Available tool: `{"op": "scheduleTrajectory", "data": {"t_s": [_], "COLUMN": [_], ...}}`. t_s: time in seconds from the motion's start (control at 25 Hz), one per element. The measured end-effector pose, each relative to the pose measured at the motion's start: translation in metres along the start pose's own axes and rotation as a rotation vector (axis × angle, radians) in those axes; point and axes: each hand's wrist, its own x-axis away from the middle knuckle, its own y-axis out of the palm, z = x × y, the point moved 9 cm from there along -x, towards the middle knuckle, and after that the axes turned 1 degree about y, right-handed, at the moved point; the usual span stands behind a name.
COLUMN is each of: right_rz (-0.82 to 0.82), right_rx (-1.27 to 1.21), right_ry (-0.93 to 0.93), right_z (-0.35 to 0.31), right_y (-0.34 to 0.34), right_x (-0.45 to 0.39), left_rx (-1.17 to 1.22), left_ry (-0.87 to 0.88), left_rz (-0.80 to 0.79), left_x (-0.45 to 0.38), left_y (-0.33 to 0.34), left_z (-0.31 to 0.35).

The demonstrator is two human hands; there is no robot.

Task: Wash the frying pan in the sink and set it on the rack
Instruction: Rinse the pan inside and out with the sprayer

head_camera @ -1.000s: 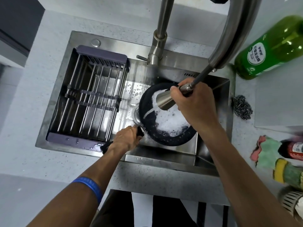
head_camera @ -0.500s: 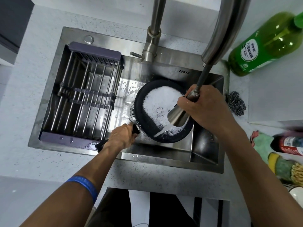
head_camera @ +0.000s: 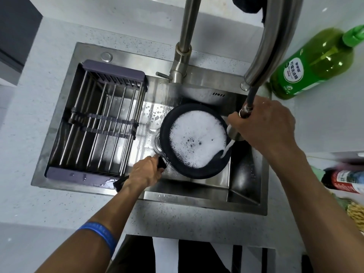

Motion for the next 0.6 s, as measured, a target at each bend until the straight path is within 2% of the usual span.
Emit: {"op": "scheduleTrajectory", "data": {"t_s": [0.16, 0.28, 0.36, 0.44, 0.6], "right_rz": [0.091, 0.261, 0.360, 0.365, 0.263], "right_rx": [-0.186, -0.360, -0.426, -0.475, -0.526], "right_ry": [0.016, -0.030, -0.083, -0.126, -0.115], "right_z": [0.000, -0.009, -0.019, -0.026, -0.028], "right_y": [-0.014, -0.037, -0.051, -0.057, -0.054], "right_x": [0.006, 0.016, 0.022, 0.029, 0.028], "left_rx": [-0.393, -0.341, -0.226, -0.231, -0.253], "left_ry": [-0.048, -0.153, -0.229, -0.214, -0.139], "left_rz": [0.074, 0.080, 0.092, 0.121, 0.148], "left_x": [0.007, -0.003, -0.009, -0.008, 0.008], "left_y": [0.009, 0.012, 0.005, -0.005, -0.022], "left_z": [0.023, 0.027, 0.018, 0.020, 0.034]}}
